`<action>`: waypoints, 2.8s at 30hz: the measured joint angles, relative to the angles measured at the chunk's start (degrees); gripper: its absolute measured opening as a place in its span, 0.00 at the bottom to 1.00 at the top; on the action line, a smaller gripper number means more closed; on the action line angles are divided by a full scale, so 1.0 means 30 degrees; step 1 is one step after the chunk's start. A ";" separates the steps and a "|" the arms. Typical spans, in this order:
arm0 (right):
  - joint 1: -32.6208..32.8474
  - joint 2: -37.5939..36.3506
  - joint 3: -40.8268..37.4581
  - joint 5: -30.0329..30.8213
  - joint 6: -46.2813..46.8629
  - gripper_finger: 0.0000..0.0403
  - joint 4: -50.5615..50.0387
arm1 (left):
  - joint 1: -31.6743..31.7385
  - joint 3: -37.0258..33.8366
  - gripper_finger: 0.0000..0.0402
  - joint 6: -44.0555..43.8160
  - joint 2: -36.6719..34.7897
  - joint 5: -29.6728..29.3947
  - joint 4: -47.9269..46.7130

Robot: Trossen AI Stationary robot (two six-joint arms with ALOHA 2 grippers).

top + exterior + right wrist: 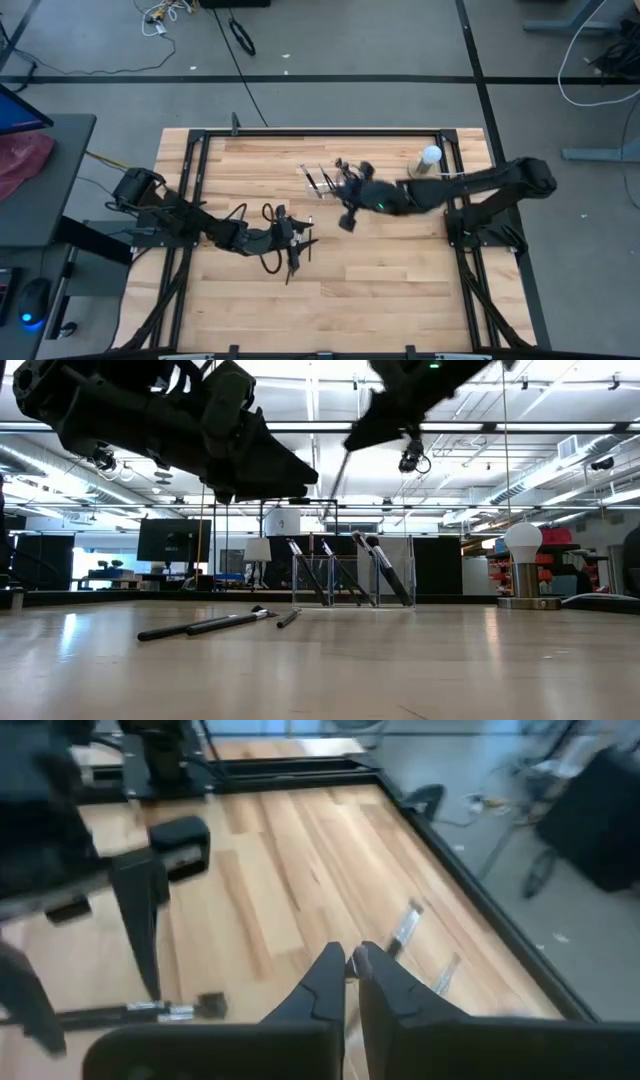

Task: Put items in baskets/containers
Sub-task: Put the black eyeshadow brush into the transparent organizer

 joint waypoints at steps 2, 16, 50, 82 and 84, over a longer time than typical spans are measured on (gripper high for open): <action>-0.0992 0.0609 0.1196 -0.1298 -0.0595 0.02 -0.1281 | 0.0000 0.0000 0.56 -0.0272 0.0000 0.0000 -0.0335; -0.5228 0.4678 0.5078 -0.5961 -0.2587 0.03 -0.4707 | -0.0146 -0.0007 0.50 -0.2523 0.0000 -0.0231 -0.3027; -0.7789 0.7392 0.5100 -1.0639 -0.2950 0.20 -0.2104 | -0.0117 -0.0007 0.49 -0.2523 0.0007 -0.0940 -0.3123; 0.0244 0.3621 -0.1571 -0.3531 -0.0145 0.31 0.1898 | -0.2299 -0.0012 0.49 -0.6656 0.0007 -0.2963 -0.7972; 0.1508 0.2892 -0.3146 -0.1879 0.0973 0.29 0.2422 | -0.2955 -0.0015 0.49 -0.8201 0.0007 -0.2951 -0.8615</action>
